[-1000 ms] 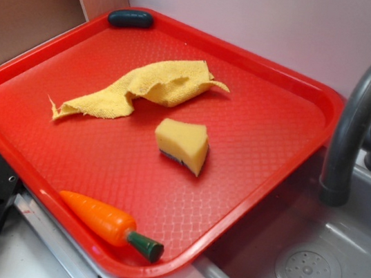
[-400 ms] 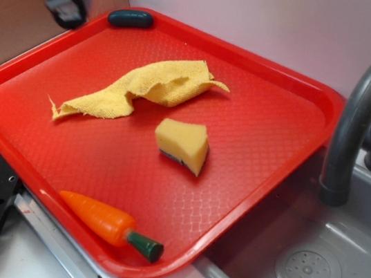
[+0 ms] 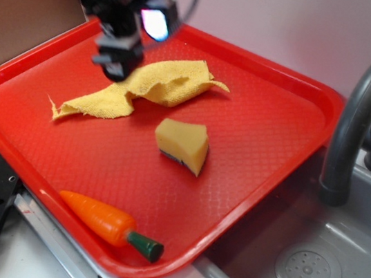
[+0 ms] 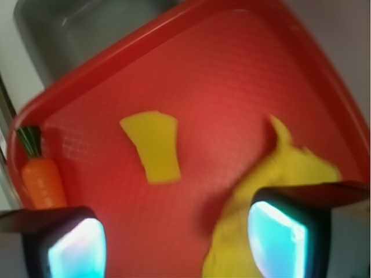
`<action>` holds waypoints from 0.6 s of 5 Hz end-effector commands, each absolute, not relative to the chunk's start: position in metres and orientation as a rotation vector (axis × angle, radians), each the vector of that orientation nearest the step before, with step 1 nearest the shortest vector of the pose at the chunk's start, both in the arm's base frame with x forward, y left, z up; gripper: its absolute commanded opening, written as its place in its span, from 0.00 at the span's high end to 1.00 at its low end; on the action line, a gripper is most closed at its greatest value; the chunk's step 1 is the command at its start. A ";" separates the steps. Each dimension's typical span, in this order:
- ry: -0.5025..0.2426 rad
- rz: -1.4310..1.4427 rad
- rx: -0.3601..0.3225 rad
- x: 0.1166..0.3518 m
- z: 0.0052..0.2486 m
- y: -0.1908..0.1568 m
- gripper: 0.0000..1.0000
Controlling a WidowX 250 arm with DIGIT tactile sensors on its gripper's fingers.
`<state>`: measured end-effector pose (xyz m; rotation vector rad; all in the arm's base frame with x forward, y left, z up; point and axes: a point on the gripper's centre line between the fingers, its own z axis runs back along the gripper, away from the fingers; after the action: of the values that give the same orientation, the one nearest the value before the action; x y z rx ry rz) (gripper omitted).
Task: Grab the green sponge.
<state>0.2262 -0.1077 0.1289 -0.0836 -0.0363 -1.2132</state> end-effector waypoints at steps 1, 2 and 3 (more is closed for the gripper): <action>-0.015 -1.367 -0.074 0.212 0.106 -0.140 0.00; 0.006 -1.306 -0.065 0.220 0.092 -0.135 0.00; 0.014 -1.184 -0.011 0.220 0.078 -0.137 0.00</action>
<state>0.2289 -0.1247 0.0709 -0.0107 0.0545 -1.1717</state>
